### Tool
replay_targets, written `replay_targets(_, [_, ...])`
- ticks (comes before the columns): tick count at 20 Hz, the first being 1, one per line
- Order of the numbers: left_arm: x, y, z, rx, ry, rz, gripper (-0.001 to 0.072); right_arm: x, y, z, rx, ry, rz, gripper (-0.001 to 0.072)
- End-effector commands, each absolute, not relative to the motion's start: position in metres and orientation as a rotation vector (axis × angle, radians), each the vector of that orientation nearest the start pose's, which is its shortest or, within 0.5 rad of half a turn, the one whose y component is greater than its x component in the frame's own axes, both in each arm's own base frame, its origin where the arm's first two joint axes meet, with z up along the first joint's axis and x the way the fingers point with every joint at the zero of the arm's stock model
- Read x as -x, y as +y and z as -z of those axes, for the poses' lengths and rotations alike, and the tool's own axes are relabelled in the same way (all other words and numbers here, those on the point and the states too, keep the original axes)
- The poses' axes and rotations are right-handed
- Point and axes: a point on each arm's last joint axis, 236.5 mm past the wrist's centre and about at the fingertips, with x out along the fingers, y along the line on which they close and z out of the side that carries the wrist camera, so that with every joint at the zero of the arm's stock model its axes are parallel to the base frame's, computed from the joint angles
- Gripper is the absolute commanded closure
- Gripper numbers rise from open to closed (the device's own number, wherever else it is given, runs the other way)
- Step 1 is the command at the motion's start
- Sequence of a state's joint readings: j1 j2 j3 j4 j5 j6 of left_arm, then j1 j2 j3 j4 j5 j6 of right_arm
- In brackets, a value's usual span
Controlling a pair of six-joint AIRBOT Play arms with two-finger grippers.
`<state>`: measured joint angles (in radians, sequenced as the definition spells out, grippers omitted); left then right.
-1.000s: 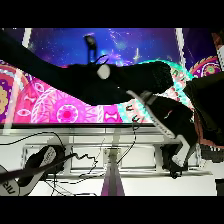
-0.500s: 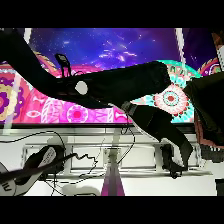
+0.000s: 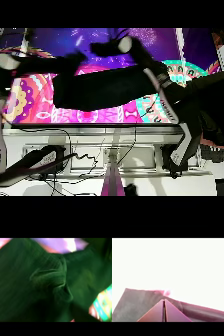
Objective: Fold the clothes and pants, and hang the long-sleeved shirts on hangers.
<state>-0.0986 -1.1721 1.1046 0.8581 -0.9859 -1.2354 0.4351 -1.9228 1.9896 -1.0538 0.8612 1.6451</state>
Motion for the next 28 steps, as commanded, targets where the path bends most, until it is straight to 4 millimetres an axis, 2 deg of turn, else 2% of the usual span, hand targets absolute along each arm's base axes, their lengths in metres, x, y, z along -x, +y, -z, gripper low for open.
replay_targets(1, [-0.368,-0.228,-0.074,0.256,1.009,0.707,0.004,-0.561,0.244,-0.093,-0.345,0.917,-0.491,0.0693])
replay_targets(3, [-0.368,-0.221,-0.085,0.25,0.98,0.698,0.0041,-0.566,0.209,-0.102,-0.313,0.903,-0.447,0.0693])
replay_targets(4, [-0.371,-0.208,-0.093,0.237,0.953,0.671,0.0042,-0.567,0.196,-0.103,-0.297,0.903,-0.43,0.0693])
replay_targets(5, [-0.376,-0.186,-0.099,0.198,0.927,0.623,0.0042,-0.567,0.184,-0.103,-0.289,0.912,-0.413,0.0693])
replay_targets(6, [-0.379,-0.159,-0.1,0.152,0.919,0.561,0.0042,-0.565,0.177,-0.101,-0.28,0.926,-0.404,0.0693])
replay_targets(8, [-0.377,-0.082,-0.091,0.07,0.973,0.354,0.0048,-0.559,0.17,-0.094,-0.228,0.957,-0.415,0.0693])
replay_targets(9, [-0.37,-0.036,-0.081,0.013,1.018,0.243,0.0064,-0.555,0.169,-0.091,-0.208,0.974,-0.422,0.0693])
replay_targets(11, [-0.353,0.035,-0.053,0.041,1.099,0.069,0.0071,-0.548,0.171,-0.087,-0.185,1.003,-0.441,0.0693])
replay_targets(12, [-0.342,0.058,-0.033,0.12,1.133,0.009,0.0145,-0.546,0.172,-0.086,-0.183,1.013,-0.443,0.0693])
replay_targets(13, [-0.332,0.068,-0.013,0.217,1.157,-0.027,0.0209,-0.544,0.174,-0.086,-0.179,1.016,-0.447,0.0693])
replay_targets(14, [-0.324,0.068,0.008,0.314,1.177,-0.024,0.0208,-0.545,0.174,-0.086,-0.181,1.014,-0.448,0.0693])
replay_targets(16, [-0.322,0.052,0.04,0.503,1.179,0.028,0.0182,-0.544,0.178,-0.086,-0.178,1.013,-0.454,0.0693])
replay_targets(17, [-0.323,0.041,0.052,0.576,1.188,0.069,0.0088,-0.543,0.181,-0.086,-0.175,1.013,-0.459,0.0693])
replay_targets(21, [-0.337,0.01,0.092,0.8,1.241,0.165,0.009,-0.54,0.189,-0.087,-0.17,1.014,-0.473,0.0693])
replay_targets(23, [-0.345,0.003,0.109,0.812,1.225,0.223,0.017,-0.539,0.192,-0.087,-0.167,1.014,-0.478,0.0693])
replay_targets(24, [-0.348,0.004,0.118,0.826,1.227,0.206,0.0171,-0.539,0.194,-0.086,-0.162,1.015,-0.48,0.0693])
replay_targets(26, [-0.351,-0.003,0.124,0.819,1.236,0.213,0.0174,-0.537,0.199,-0.084,-0.158,1.021,-0.488,0.0693])
replay_targets(27, [-0.353,-0.009,0.122,0.804,1.239,0.233,0.0243,-0.536,0.204,-0.081,-0.155,1.027,-0.495,0.0693])
replay_targets(28, [-0.356,-0.017,0.117,0.783,1.245,0.265,0.0401,-0.533,0.211,-0.077,-0.149,1.037,-0.507,0.0693])
